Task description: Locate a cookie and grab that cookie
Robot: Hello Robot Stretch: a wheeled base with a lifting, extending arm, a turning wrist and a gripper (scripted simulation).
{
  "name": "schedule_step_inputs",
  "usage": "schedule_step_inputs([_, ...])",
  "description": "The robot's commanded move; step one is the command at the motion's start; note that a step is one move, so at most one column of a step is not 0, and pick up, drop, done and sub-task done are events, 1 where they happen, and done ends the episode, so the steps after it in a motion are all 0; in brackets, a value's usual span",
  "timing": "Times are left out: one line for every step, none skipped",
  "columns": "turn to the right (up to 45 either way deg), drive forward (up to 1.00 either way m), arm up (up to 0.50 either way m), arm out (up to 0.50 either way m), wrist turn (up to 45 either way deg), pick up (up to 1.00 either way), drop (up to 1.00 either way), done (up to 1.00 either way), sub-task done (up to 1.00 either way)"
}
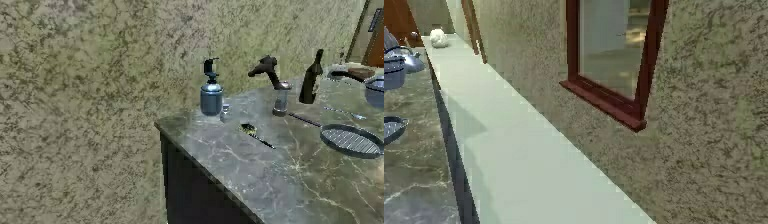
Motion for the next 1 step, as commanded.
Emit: schedule_step_inputs([-45.0,0.0,0.0,0.0,0.0,0.0,0.0,0.0,0.0])
